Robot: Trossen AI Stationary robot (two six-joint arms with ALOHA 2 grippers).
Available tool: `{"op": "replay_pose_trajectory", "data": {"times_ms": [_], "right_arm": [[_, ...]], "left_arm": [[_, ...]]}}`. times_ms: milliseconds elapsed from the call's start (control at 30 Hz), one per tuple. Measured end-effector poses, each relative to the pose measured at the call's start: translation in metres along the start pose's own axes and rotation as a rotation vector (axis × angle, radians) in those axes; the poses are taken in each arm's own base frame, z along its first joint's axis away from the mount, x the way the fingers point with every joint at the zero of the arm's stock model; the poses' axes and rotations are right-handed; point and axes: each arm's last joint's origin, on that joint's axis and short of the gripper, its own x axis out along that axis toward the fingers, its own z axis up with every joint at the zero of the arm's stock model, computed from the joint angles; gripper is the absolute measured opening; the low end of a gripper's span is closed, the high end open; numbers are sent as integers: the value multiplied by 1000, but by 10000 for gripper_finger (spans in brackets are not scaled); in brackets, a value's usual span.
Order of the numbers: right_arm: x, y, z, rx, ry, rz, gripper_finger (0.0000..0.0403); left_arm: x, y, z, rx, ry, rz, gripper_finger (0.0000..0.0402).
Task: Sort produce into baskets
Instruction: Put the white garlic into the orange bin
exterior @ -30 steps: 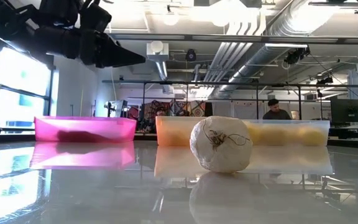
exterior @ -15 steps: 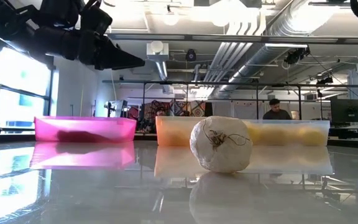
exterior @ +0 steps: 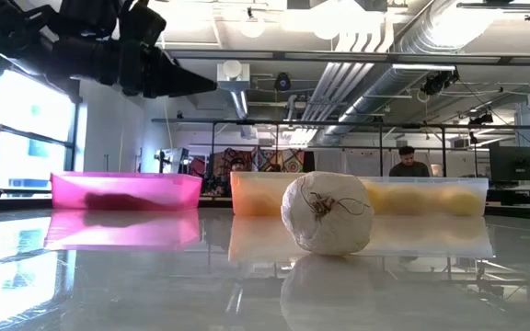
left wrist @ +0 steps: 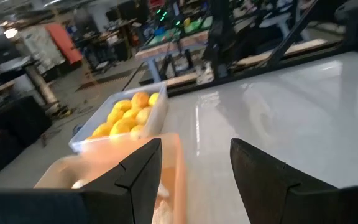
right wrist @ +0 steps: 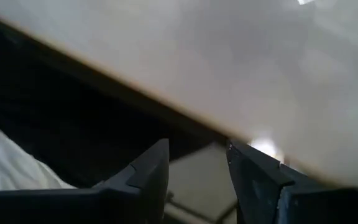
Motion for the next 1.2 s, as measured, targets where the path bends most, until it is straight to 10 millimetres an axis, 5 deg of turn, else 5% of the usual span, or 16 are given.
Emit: {"op": "replay_pose_trajectory", "data": {"times_ms": [333, 700, 1033, 1200], "right_arm": [[33, 40, -43, 114, 163, -225, 154], [66, 35, -49, 73, 133, -531, 154], [78, 27, -43, 25, 125, -570, 151], [80, 28, -46, 21, 138, -543, 118]], "left_arm": [[2, -3, 6, -12, -38, -74, 176], [1, -12, 5, -30, -16, -118, 176], [1, -14, 3, -57, 15, -133, 176], [1, -15, 1, -58, 32, -137, 176]]}}
